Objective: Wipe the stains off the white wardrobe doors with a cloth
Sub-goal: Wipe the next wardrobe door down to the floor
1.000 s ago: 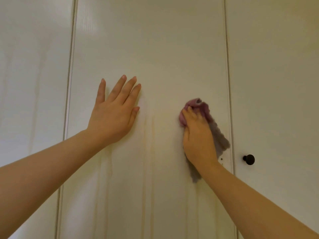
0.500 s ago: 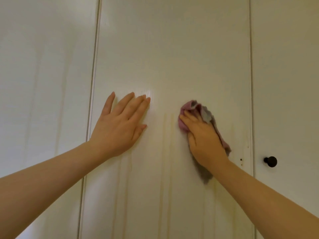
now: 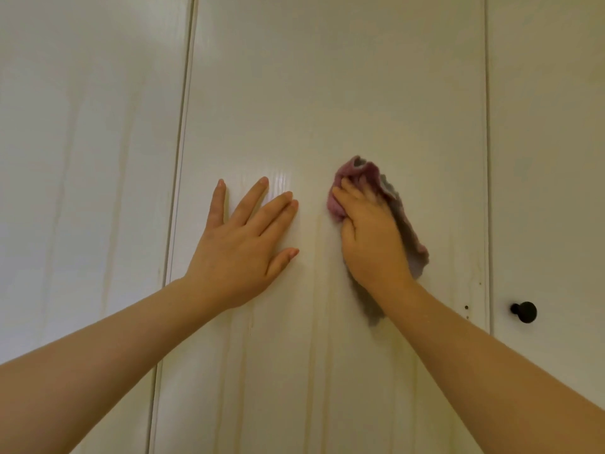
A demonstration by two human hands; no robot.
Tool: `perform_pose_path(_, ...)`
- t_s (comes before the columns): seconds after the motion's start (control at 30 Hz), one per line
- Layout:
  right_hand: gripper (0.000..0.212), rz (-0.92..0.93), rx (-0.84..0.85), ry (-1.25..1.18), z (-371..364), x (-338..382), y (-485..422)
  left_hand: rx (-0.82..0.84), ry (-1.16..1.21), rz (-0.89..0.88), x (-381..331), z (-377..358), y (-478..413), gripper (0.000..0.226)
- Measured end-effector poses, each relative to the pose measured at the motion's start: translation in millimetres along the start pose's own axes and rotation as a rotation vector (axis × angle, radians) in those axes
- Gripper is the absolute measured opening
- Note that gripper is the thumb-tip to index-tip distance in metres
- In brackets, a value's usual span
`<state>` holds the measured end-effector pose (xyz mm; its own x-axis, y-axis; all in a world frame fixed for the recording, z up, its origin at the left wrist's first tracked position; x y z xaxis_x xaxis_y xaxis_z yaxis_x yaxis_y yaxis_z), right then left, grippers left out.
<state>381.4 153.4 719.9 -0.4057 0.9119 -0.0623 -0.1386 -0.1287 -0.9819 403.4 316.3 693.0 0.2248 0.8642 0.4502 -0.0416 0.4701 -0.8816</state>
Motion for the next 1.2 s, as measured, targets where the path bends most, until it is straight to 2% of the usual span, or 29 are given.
perform_pose_path(0.07, 0.047, 0.086, 0.015, 0.002, -9, 9, 27, -0.016, 0.016, 0.02, 1, 1, 1, 0.065)
perform_pose_path(0.13, 0.044, 0.221, 0.099, -0.007, -11, 17, 58, -0.046, 0.036, 0.035, 2, 5, 4, 0.06)
perform_pose_path(0.2, 0.044, 0.288, 0.157, -0.016, -3, 17, 48, -0.08, 0.042, 0.041, 5, 9, 7, 0.056)
perform_pose_path(0.3, 0.044, 0.136, 0.109, -0.004, 4, 18, -5, -0.125, 0.05, 0.067, 11, 15, 9, 0.052)
perform_pose_path(0.37, 0.044, 0.121, 0.043, 0.052, -2, 26, -6, -0.144, 0.063, 0.102, 17, 16, 13, 0.051)
perform_pose_path(0.53, 0.041, 0.398, 0.192, 0.015, -16, 29, 54, -0.125, 0.075, 0.162, 34, 13, 31, 0.051)
perform_pose_path(0.57, 0.041, 0.384, 0.183, 0.006, -12, 28, 44, -0.11, 0.089, 0.186, 38, 12, 34, 0.052)
perform_pose_path(0.67, 0.044, 0.172, 0.11, 0.002, -10, 33, -2, -0.095, 0.153, 0.322, 50, 13, 41, 0.056)
perform_pose_path(0.73, 0.046, 0.147, 0.074, 0.035, -22, 45, -1, -0.094, 0.139, 0.374, 54, 12, 46, 0.057)
perform_pose_path(0.83, 0.04, 0.442, 0.202, -0.013, -38, 62, 46, -0.068, 0.098, 0.383, 56, 5, 58, 0.056)
perform_pose_path(0.9, 0.043, 0.552, 0.289, -0.028, -34, 61, 54, -0.046, 0.094, 0.403, 60, 2, 67, 0.057)
perform_pose_path(0.93, 0.044, 0.535, 0.309, -0.05, -29, 61, 45, -0.04, 0.091, 0.405, 62, 1, 69, 0.057)
perform_pose_path(1.0, 0.035, 0.383, 0.346, -0.074, -25, 61, 11, -0.037, 0.074, 0.401, 64, 2, 70, 0.057)
perform_pose_path(1.1, 0.044, 0.218, 0.139, 0.024, -30, 62, -20, -0.044, 0.054, 0.411, 63, 1, 70, 0.055)
perform_pose_path(1.13, 0.046, 0.277, 0.13, 0.03, -36, 67, -11, -0.045, 0.052, 0.414, 62, 0, 70, 0.055)
perform_pose_path(1.2, 0.047, 0.491, 0.233, 0.02, -52, 71, 23, -0.046, 0.05, 0.415, 61, 0, 71, 0.055)
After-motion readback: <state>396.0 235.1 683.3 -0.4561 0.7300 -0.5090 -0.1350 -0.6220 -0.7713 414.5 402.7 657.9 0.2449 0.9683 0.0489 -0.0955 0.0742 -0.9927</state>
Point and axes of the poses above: each hand's wrist, its own y-axis away from the middle knuckle, its own z-axis out of the back of the hand, x = y × z, the point moved 4 cm from there along -y, towards the middle knuckle, and after that the axes turned 1 degree about -x, right-handed, at the moved point
